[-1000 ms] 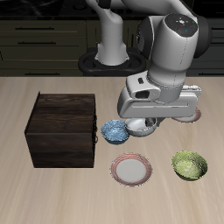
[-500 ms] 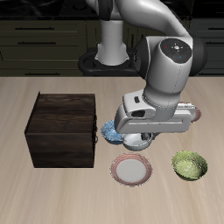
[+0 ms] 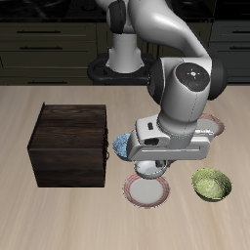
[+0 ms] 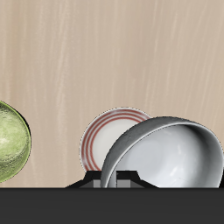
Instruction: Place the white bowl on the plate next to the green bowl
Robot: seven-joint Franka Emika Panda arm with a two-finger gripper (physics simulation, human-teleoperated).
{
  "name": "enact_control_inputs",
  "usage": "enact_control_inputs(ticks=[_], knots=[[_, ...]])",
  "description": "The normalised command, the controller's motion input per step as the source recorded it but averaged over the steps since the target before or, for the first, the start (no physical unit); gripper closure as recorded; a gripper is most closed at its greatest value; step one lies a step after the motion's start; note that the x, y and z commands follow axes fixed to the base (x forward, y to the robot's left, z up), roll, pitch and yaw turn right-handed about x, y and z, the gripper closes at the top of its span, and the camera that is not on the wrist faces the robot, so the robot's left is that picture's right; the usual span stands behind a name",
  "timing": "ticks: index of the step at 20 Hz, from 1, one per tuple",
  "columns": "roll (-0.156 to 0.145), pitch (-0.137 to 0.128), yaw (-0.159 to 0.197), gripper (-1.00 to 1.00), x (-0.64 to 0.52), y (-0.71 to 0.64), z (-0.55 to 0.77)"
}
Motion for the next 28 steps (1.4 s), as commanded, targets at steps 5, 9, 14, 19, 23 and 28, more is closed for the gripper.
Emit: enact_control_inputs(ticks=[5, 9, 14, 19, 23, 28], knots=[[-0.006, 0.044, -0.001, 1.0, 0.03, -0.02, -0.31], [-0.004, 0.014, 0.021, 1.0, -0.01, 0.03, -0.25], [-0.033, 0.031, 0.003, 1.0, 0.08, -0.17, -0.21], [-0.018, 0.071, -0.009, 1.0, 0.0, -0.05, -0.27], [0.066, 0.045, -0.002, -1.0, -0.19, 0.28, -0.19], [0.019, 0.007, 0.036, -1.0, -0.05, 0.13, 0.03]])
